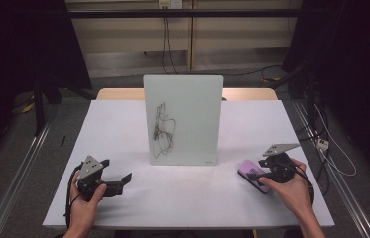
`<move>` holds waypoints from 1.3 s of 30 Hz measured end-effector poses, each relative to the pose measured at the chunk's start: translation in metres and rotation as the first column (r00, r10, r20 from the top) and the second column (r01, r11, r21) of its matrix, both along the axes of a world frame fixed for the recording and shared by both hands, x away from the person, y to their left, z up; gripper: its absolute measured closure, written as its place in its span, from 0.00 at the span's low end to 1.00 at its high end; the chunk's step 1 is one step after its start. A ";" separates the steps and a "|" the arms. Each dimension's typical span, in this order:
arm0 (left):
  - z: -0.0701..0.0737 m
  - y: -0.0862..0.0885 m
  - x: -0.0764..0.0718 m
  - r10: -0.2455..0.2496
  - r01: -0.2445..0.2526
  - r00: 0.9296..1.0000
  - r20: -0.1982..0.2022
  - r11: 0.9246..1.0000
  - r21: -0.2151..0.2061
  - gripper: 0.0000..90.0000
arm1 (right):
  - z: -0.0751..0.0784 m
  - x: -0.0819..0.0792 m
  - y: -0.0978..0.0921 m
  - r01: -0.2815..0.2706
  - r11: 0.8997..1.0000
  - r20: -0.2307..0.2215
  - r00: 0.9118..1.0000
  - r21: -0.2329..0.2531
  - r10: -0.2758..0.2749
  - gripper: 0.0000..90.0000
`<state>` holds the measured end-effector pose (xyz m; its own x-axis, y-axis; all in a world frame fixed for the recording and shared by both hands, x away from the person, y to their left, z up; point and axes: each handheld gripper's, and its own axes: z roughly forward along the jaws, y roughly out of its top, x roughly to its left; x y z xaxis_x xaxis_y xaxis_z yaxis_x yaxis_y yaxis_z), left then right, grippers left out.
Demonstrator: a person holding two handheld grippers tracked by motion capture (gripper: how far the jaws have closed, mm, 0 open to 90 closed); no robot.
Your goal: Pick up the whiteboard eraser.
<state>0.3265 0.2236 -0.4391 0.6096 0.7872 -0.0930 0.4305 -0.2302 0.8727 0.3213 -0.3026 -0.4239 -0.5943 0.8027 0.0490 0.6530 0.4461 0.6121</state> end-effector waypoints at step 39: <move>-0.003 0.004 0.000 0.009 -0.009 1.000 -0.015 1.000 0.008 0.05 | -0.002 0.004 0.008 -0.043 0.994 -0.072 0.997 -0.100 0.036 0.46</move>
